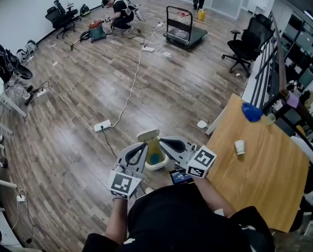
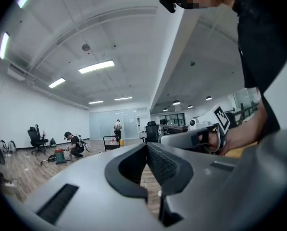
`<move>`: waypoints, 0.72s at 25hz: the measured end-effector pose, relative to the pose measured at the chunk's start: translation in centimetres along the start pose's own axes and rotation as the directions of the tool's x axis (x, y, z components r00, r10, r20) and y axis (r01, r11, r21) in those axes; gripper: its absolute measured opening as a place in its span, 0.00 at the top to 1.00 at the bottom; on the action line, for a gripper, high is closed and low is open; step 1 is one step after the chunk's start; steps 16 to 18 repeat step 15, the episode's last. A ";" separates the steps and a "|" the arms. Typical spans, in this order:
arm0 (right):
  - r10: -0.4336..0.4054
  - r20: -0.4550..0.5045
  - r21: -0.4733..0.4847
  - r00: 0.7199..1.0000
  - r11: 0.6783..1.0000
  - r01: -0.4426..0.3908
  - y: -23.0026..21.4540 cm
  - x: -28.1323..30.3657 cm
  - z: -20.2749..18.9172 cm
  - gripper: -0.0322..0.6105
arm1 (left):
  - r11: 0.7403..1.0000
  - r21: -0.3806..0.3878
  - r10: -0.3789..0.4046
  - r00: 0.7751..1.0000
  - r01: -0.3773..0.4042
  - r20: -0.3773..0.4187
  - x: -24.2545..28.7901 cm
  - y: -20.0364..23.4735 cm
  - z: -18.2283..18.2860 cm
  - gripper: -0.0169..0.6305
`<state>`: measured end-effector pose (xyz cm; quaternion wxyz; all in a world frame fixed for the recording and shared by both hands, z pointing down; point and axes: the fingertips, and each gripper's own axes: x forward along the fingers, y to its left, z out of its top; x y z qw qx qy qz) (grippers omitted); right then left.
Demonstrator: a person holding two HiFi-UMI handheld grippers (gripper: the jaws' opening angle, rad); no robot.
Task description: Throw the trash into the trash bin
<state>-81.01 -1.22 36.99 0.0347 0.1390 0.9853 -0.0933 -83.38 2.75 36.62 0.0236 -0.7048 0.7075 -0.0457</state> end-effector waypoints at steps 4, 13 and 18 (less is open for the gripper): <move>-0.009 -0.019 -0.002 1.000 1.000 0.009 -0.2 0.8 -0.1 0.95 | 1.000 -0.023 -0.004 1.000 0.005 0.022 -0.2 0.5 0.5 0.96; -0.014 -0.012 0.016 1.000 1.000 0.014 -0.5 0.9 -0.8 0.95 | 0.997 -0.082 0.002 1.000 -0.001 0.004 -0.2 0.8 -1.3 0.96; -0.015 -0.008 0.026 1.000 1.000 0.015 -0.5 0.7 -1.2 0.95 | 0.997 -0.082 0.005 1.000 -0.005 0.002 -0.2 0.8 -1.5 0.96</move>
